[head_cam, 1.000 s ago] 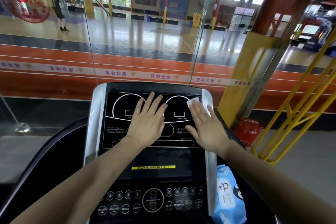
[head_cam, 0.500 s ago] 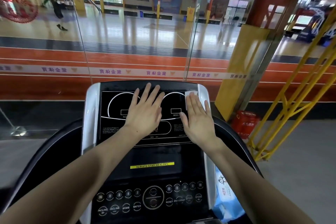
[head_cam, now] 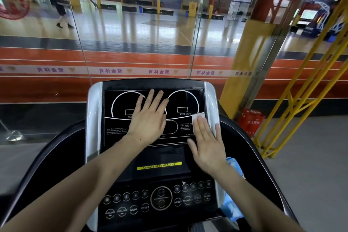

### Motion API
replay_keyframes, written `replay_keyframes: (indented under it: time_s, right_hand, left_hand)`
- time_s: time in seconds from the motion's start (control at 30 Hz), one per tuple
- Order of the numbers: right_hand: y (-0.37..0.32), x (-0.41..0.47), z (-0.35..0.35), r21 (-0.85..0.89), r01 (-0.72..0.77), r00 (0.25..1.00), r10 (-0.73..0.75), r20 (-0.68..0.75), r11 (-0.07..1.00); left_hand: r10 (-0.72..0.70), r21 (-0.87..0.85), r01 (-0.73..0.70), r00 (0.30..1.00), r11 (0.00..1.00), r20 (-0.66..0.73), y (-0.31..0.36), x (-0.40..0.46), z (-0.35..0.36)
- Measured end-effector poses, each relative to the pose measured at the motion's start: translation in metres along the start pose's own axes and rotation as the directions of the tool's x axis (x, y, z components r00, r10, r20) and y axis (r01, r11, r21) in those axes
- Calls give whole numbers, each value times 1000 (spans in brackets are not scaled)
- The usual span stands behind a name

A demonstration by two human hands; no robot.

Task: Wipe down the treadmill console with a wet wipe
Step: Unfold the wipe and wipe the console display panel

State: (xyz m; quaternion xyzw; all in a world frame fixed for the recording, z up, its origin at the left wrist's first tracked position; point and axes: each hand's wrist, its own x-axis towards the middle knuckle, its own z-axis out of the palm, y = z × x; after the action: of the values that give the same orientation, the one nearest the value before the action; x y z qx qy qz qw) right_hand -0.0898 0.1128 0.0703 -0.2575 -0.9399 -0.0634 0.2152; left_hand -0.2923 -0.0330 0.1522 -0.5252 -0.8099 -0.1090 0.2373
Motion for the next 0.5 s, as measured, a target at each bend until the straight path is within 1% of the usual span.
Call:
replay_keyframes:
  time_s: [0.13, 0.2, 0.3, 0.4, 0.5]
  right_hand:
    - [3, 72, -25, 52, -49, 999, 50, -6, 997]
    - [0, 79, -26, 90, -71, 997, 72, -6, 993]
    - [-10, 47, -16, 148, -64, 998, 62, 14, 987]
    - [-13, -1, 1, 120, -53, 998, 56, -20, 991]
    - [-13, -39, 14, 130, -62, 997, 67, -35, 990]
  left_hand:
    - [9, -23, -9, 1000, 1000, 4, 3, -8, 0]
    - [12, -25, -12, 1000, 1000, 0, 2, -14, 0]
    - [8, -26, -7, 1000, 1000, 2, -1, -25, 1]
    - [4, -31, -3, 1000, 1000, 10, -4, -36, 2]
    - [8, -46, -9, 1000, 999, -13, -8, -48, 5]
